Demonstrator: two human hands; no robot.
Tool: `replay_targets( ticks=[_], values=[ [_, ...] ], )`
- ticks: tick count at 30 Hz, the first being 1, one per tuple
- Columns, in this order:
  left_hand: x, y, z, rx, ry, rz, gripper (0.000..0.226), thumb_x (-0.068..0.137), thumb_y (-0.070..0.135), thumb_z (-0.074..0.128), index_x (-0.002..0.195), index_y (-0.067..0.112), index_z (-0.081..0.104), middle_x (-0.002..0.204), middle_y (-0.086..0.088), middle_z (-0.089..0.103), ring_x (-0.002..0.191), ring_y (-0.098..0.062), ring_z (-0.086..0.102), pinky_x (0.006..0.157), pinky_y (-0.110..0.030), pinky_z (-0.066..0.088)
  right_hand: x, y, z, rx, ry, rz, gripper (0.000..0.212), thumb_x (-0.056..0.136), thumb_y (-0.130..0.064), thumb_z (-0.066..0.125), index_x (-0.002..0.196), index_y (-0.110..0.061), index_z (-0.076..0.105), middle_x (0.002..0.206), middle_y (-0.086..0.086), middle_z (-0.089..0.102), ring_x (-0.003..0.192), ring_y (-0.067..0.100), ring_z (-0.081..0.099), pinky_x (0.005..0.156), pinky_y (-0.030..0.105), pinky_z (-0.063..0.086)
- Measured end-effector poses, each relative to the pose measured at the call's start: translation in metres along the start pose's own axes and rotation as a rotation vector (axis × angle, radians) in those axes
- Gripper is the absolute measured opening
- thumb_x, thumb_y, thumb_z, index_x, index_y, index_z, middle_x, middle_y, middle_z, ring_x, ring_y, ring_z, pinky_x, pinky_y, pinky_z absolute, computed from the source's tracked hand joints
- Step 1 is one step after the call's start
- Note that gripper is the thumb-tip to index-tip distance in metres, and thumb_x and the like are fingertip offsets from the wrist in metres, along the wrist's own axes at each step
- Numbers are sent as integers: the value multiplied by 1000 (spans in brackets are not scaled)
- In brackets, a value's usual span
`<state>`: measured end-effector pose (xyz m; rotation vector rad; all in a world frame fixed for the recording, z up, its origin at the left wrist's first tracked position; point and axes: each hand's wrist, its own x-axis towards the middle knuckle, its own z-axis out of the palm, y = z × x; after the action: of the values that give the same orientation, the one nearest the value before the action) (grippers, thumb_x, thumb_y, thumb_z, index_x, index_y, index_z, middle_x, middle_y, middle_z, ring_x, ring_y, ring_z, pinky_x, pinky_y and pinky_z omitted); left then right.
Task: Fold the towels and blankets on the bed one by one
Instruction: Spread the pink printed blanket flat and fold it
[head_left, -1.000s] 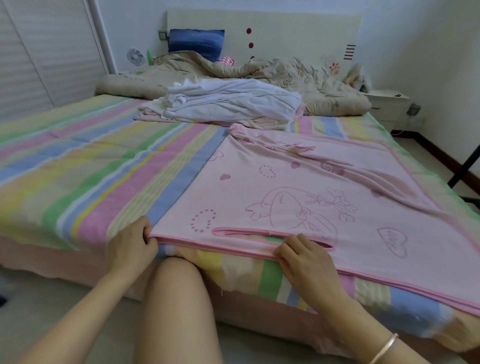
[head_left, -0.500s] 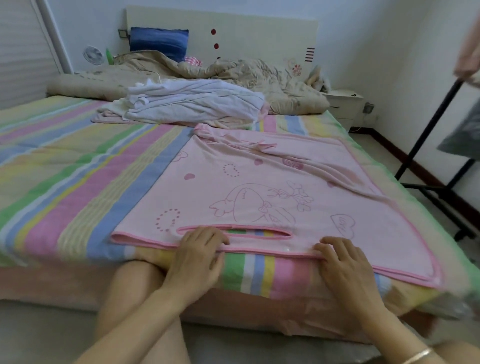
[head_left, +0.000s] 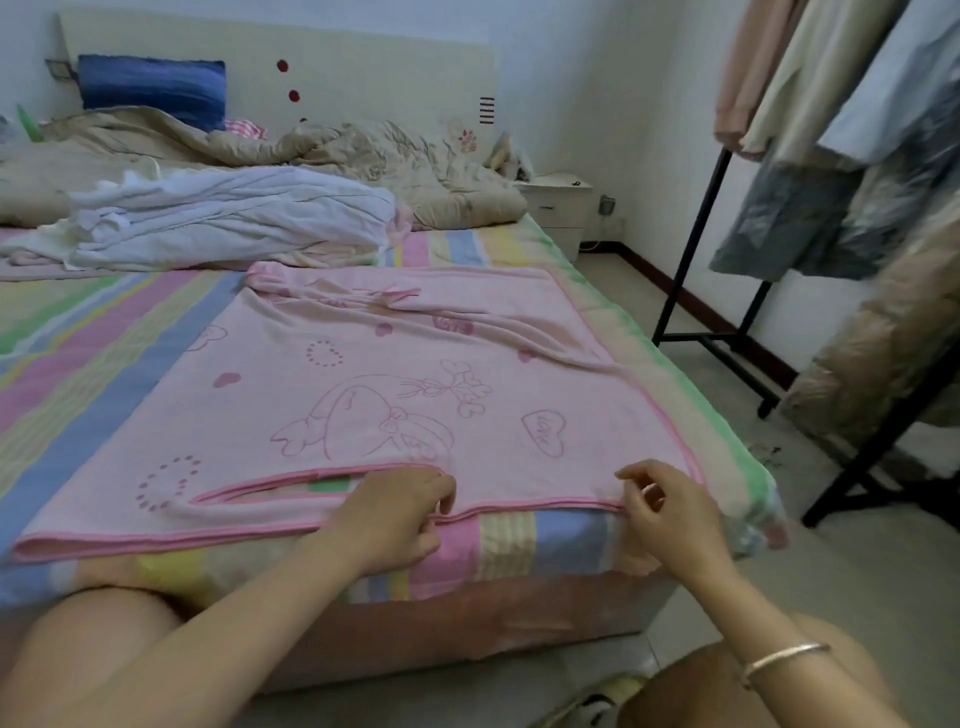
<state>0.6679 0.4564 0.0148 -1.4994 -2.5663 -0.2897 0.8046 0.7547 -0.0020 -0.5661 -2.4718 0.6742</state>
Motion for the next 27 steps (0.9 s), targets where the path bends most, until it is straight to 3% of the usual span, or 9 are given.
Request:
replay_targets(
  ticks=[2, 3, 6, 10, 13, 17, 21, 24, 27],
  values=[
    [4, -1, -4, -31, -74, 32, 16, 67, 29, 49, 83, 31, 46, 76, 11, 49, 71, -12, 45, 54, -23, 28, 10, 14, -7, -92, 154, 192, 5, 88, -27, 60, 89, -21, 61, 88, -1, 64, 75, 20, 59, 69, 33, 47],
    [7, -1, -5, -40, -84, 43, 14, 67, 32, 47, 82, 32, 45, 74, 11, 49, 69, -11, 45, 54, -21, 26, 14, 22, -11, -149, 166, 312, 15, 90, -34, 58, 90, -19, 57, 91, 4, 63, 77, 24, 60, 70, 36, 48],
    [17, 0, -5, -29, -89, -23, 16, 77, 46, 48, 75, 30, 47, 68, 12, 53, 70, -9, 50, 57, -24, 32, 19, 40, -15, -229, 21, 565, 36, 90, -51, 54, 98, -16, 53, 98, 10, 63, 87, 32, 61, 72, 38, 47],
    [39, 10, 3, 0, -21, -118, 36, 85, 56, 39, 69, 24, 46, 64, 9, 55, 65, -10, 51, 58, -26, 41, 26, 49, -9, -139, -19, 616, 31, 88, -49, 60, 98, -19, 60, 101, 9, 68, 95, 34, 62, 79, 37, 49],
    [60, 21, 8, -46, 48, -147, 38, 84, 54, 36, 68, 21, 47, 62, 7, 55, 65, -14, 53, 55, -26, 38, 31, 55, -17, -9, 33, 685, 18, 86, -39, 62, 83, -22, 62, 92, 6, 68, 89, 32, 61, 78, 36, 49],
    [79, 37, 12, -92, 65, -166, 38, 85, 51, 38, 71, 19, 53, 65, 6, 60, 68, -17, 56, 59, -27, 44, 23, 66, -25, 53, 77, 752, 17, 82, -37, 64, 77, -21, 63, 83, 4, 67, 80, 30, 60, 72, 36, 50],
    [82, 43, 15, -150, 73, -217, 33, 91, 46, 50, 73, 19, 56, 66, 6, 61, 69, -16, 57, 60, -27, 43, 22, 53, -28, 44, 67, 668, 23, 80, -35, 66, 98, -24, 57, 91, -4, 62, 89, 24, 59, 77, 37, 49],
    [92, 33, 12, -184, 102, -308, 27, 91, 45, 54, 76, 23, 58, 71, 11, 64, 72, -13, 58, 65, -28, 45, 40, 29, -26, -37, 147, 414, 37, 77, -24, 61, 114, -23, 55, 107, -2, 57, 104, 22, 52, 88, 40, 45],
    [118, 10, 6, -201, 154, -397, 15, 89, 40, 56, 79, 29, 58, 78, 16, 66, 77, -12, 60, 68, -28, 43, 76, 3, -3, -109, 55, 164, 35, 83, -21, 59, 118, -24, 58, 120, -1, 56, 113, 23, 47, 97, 41, 40]
  ],
)
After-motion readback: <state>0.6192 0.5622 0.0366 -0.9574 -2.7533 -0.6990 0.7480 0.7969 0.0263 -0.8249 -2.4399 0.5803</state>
